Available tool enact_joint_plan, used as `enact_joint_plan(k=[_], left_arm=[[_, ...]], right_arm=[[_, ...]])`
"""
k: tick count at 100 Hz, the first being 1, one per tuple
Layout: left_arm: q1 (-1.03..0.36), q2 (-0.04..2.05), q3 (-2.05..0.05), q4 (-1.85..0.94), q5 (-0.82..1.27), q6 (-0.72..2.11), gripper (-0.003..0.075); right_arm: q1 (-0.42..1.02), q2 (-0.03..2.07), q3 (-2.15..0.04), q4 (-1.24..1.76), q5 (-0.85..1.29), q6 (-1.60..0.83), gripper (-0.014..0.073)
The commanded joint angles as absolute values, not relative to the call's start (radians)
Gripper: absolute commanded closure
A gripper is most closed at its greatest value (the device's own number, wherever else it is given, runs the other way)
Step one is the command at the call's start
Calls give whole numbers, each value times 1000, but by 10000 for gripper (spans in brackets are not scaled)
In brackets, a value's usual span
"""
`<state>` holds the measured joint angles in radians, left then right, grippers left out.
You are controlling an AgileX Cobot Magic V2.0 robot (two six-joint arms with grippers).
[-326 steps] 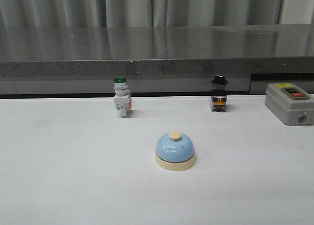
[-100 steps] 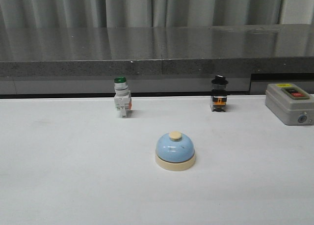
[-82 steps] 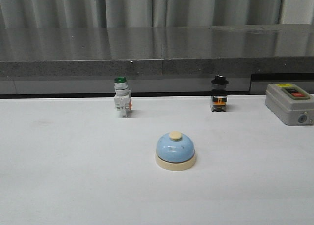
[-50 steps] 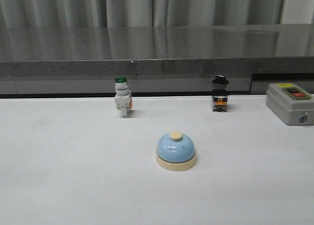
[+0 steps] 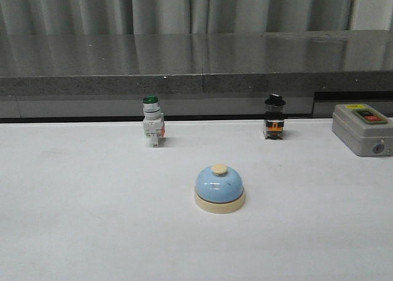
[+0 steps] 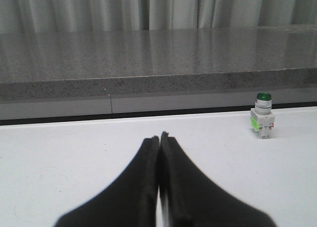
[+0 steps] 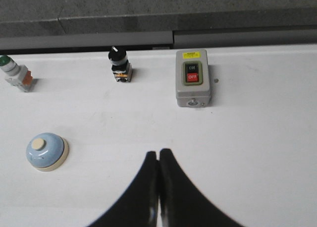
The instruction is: Place and press bell with both arms
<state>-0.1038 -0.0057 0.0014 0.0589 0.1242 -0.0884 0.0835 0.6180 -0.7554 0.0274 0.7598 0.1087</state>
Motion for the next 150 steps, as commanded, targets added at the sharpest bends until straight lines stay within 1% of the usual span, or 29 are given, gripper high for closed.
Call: enact_joint_plan(k=[1,24,36,57,74,107,128,150], left_arm=[[-102,-35,43,55,36,-97,741],[-102,-35,43,55,36,-97,741],[-102,-35,43,55,36,-97,741],[-102,-35,43,55,36,-97,741],[-102,-35,43,55,36,-97,741],[-102,-35,43,55,36,-97,741],[-102,-35,43,55,38,-97,741],[-102,-35,43,55,38,-97,741]], right_arm=[[78,709,-840,34,735,100,663],[78,880,-859,88,716,97,663],[105,957,-859,112,698,60,663],[247,1135,-893,120,665,48,663],[372,1313,-998,120,653,48,663],[509,1621,-1226,120,685,48,663],[553,1730,-1307,121,712,48,663],[573,1780,-1340,122,723,48,663]])
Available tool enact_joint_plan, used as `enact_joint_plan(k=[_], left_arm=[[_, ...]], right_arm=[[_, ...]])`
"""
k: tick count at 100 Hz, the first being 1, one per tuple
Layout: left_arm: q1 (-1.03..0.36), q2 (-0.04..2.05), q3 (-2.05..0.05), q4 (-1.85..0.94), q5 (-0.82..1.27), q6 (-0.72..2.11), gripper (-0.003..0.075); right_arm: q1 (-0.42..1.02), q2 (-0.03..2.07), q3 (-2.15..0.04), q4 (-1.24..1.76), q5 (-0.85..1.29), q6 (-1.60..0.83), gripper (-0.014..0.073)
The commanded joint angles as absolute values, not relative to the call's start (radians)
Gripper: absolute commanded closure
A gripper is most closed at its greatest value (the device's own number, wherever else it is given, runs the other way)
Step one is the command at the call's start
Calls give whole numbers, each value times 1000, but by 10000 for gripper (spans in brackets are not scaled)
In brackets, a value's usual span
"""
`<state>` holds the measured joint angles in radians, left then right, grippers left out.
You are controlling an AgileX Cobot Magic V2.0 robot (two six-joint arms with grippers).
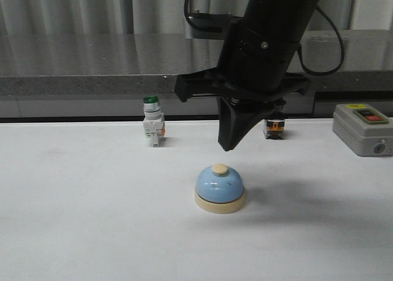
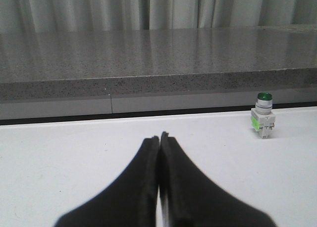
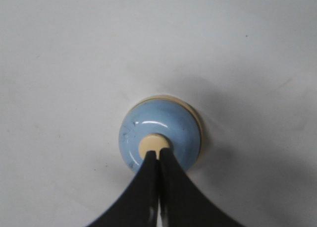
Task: Place and press bell with both arms
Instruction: 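Move the closed right gripper above the bell's cream button, then press down on the bell button with the closed right gripper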
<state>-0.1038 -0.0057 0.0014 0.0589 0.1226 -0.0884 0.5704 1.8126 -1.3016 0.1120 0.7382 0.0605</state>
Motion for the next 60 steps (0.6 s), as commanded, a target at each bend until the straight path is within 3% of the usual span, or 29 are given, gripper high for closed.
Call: enact_joint_plan(k=[1,60], left_arm=[[-102,-35,43,55,38,-97,741],[-102,-35,43,55,38,-97,741]], right_arm=[[574,1781,-1341,122,723,48,663],[574,1868,-1346,130,748,48,663]])
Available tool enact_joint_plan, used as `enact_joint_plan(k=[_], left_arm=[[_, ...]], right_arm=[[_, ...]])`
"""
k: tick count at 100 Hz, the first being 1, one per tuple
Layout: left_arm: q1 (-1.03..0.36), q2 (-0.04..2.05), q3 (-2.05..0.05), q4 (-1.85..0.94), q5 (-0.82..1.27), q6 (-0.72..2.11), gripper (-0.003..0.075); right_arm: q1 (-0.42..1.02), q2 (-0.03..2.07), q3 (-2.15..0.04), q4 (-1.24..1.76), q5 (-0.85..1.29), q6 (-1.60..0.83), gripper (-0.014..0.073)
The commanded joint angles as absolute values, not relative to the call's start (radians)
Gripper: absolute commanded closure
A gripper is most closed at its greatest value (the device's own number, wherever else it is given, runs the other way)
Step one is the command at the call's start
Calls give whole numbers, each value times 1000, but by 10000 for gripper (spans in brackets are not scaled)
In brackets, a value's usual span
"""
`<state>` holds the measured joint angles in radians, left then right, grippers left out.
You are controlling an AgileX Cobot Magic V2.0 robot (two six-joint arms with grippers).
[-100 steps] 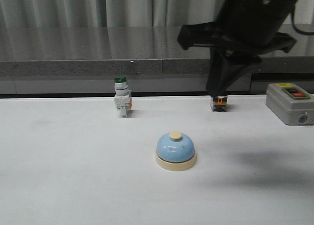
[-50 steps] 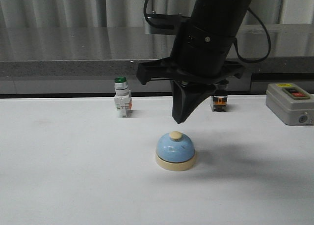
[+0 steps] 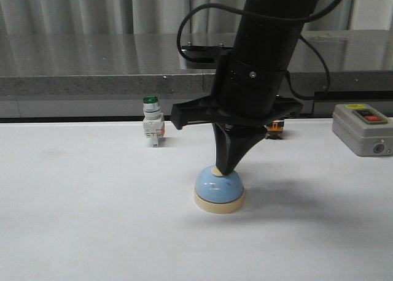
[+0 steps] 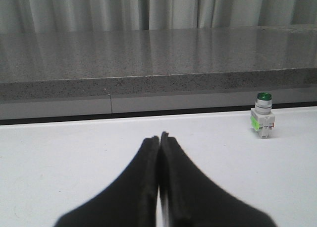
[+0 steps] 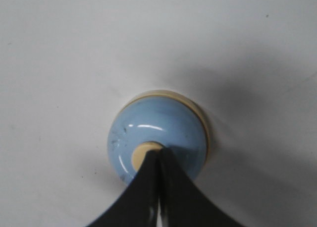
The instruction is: Place and press bell with both arms
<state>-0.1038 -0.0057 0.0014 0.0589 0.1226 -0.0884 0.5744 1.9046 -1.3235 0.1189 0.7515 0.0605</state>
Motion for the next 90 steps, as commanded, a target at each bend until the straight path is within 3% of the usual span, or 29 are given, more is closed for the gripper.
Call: enact_joint_plan(k=[1,57,90], left_arm=[[-102,-35,43,55,38,-97,741],[-102,-35,43,55,38,-97,741],[-102,-35,43,55,38,-97,741]], right_arm=[[574,1867,-1346,130,748,48,663],[556,1523,-1337,35,761,103,663],[410,1214,-1168,-157,722,205,663]])
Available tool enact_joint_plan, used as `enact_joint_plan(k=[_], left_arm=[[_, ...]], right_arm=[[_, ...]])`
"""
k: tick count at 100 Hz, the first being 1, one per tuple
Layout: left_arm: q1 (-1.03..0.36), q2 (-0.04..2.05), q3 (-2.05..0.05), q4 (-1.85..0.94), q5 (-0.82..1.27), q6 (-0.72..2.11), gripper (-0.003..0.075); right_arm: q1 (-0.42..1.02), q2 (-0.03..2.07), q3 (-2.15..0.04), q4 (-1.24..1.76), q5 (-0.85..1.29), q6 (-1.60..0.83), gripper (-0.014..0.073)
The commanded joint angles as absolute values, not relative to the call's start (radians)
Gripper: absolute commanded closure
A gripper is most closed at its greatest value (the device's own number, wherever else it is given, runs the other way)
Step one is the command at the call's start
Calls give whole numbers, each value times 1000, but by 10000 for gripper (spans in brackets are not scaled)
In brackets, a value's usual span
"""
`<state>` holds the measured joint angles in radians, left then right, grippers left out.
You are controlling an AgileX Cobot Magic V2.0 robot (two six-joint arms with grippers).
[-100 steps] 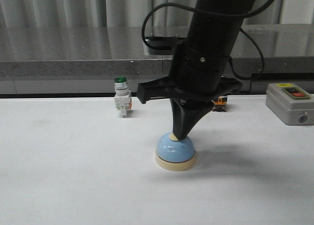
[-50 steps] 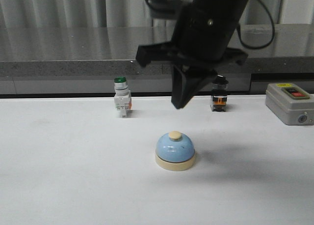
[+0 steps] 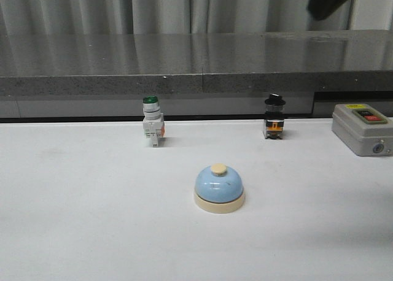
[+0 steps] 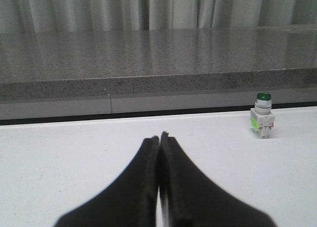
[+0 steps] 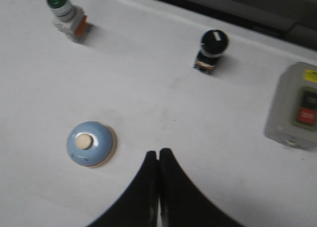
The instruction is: Place and press bell with both arms
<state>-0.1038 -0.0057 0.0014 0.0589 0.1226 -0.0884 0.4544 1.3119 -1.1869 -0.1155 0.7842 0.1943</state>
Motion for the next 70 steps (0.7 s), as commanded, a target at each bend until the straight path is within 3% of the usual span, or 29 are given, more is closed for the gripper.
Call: enact_joint_plan(k=[1,34,70], left_arm=[[-102,-35,43,55,38,-97,741],[-102,-35,43,55,38,-97,741],[-102,-35,43,55,38,-97,741]], right_arm=[[406,1199,-1158,-158,720,205,663],[234,850,-863,-163,628,205,663],[216,511,-642,-163,600,205,663]])
